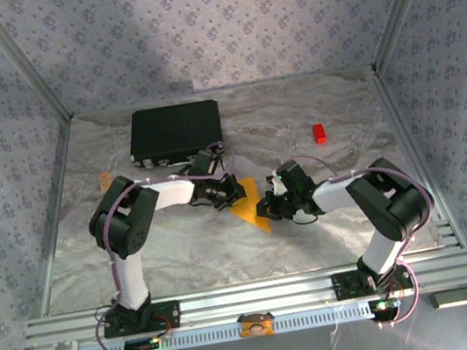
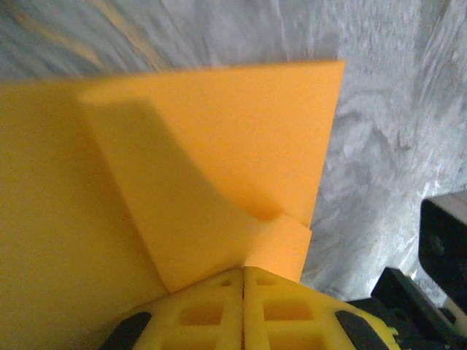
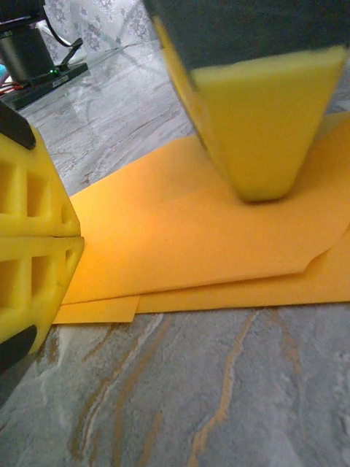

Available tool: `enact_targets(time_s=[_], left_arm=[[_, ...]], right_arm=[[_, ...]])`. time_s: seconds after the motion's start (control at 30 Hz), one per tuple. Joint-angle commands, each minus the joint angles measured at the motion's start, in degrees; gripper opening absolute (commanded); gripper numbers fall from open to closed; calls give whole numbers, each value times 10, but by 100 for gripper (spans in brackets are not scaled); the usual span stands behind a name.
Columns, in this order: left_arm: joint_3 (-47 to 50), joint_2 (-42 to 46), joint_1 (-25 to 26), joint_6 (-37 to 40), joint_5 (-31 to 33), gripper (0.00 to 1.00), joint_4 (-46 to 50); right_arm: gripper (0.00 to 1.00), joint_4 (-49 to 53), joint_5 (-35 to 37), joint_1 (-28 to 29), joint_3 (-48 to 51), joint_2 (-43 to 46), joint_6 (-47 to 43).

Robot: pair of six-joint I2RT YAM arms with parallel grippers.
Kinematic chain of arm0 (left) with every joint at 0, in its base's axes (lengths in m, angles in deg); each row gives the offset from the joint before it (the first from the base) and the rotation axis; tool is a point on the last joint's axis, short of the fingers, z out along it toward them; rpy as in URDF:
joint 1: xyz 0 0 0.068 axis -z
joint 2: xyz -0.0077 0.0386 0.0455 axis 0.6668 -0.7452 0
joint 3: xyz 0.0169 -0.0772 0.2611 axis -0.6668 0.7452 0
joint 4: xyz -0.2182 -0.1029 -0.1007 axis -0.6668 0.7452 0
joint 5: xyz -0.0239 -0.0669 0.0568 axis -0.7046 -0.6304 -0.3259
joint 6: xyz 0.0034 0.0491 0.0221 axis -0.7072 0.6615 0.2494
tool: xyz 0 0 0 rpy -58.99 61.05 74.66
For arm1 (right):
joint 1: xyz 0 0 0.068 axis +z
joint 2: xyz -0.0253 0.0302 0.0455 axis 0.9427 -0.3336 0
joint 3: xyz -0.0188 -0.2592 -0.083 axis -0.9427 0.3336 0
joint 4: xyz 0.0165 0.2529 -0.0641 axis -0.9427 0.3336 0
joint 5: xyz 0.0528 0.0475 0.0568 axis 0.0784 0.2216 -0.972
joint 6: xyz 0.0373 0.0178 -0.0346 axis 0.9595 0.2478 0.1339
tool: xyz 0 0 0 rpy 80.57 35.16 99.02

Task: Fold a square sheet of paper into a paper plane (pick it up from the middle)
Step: Fourth fold the wing at the center of the table.

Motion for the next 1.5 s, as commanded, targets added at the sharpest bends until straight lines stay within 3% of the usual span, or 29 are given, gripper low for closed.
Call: enact_targets(time_s=[0.0,0.53,1.47], left_arm=[[-24,-25,-30,21,63,7,39],[-74,-42,-78,54,83,8,92],[-72,11,-76,95,124,10,115]], right_arm=[[0,92,22,-2,27,-15,-19],[0,99,8,-5,27,-12,-33],[0,137,-23,-8,19,-9,-81]])
